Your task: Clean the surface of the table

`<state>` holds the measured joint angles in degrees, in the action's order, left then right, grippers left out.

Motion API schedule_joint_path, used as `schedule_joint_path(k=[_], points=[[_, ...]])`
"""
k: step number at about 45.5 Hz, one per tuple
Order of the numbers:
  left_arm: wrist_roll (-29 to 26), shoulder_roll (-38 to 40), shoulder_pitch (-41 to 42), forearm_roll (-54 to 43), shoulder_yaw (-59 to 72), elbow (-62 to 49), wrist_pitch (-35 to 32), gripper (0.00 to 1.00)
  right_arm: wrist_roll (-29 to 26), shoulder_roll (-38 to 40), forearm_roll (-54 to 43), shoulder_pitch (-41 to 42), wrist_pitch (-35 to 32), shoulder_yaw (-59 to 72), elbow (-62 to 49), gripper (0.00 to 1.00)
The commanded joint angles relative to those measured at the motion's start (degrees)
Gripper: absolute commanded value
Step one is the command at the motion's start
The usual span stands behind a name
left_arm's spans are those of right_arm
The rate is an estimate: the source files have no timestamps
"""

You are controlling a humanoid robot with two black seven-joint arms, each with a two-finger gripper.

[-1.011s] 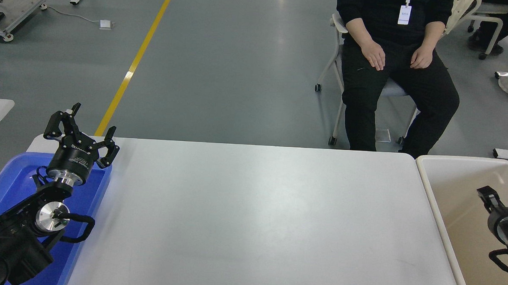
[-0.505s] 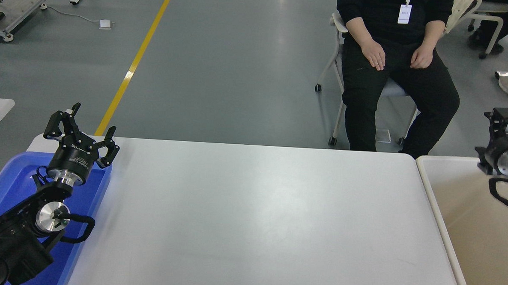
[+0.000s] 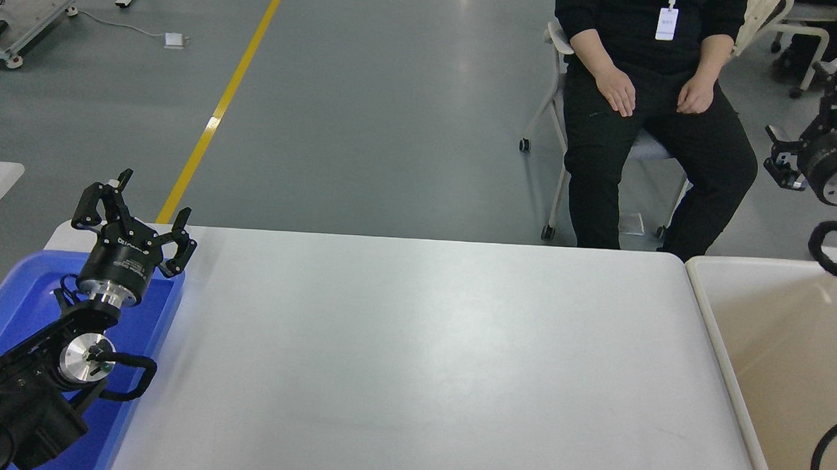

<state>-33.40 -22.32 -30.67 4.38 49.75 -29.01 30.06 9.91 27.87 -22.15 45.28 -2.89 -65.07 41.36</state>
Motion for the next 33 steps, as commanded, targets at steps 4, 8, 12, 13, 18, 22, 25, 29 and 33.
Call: schedule_joint_path(k=[4,8,12,13,18,22,25,29,33], points=[[0.0,-0.01,0.0,0.02,0.0,0.0,0.0,1.0,1.07,-8.09,0.09,-8.27,-0.81,-10.25,1.18,0.99],[0.0,-0.01,0.0,0.02,0.0,0.0,0.0,1.0,1.69,-8.18,0.09,-8.71,-0.8,-9.64,0.83,0.99],[0.0,-0.01,0.0,0.02,0.0,0.0,0.0,1.0,1.87,-8.27,0.01,-8.89,-0.89,-8.41,-0.22,0.99],[0.0,-0.01,0.0,0.02,0.0,0.0,0.0,1.0,1.87,-8.18,0.01,-8.98,-0.89,-7.97,-0.57,0.99],[0.0,-0.01,0.0,0.02,0.0,0.0,0.0,1.0,2.74,-8.44,0.01,-9.33,-0.89,-6.38,-2.59,0.99],[0.0,-0.01,0.0,0.02,0.0,0.0,0.0,1.0,3.1,-9.32,0.09,-10.03,-0.89,-6.47,-2.69,0.99],[0.0,-0.01,0.0,0.02,0.0,0.0,0.0,1.0,3.1,-9.41,0.09,-10.12,-0.89,-6.65,-2.25,0.99],[0.0,-0.01,0.0,0.02,0.0,0.0,0.0,1.0,3.1,-9.41,0.09,-10.03,-0.98,-6.65,-2.07,0.99],[0.0,-0.01,0.0,0.02,0.0,0.0,0.0,1.0,3.1,-9.41,0.09,-10.03,-0.98,-6.65,-2.16,0.99]])
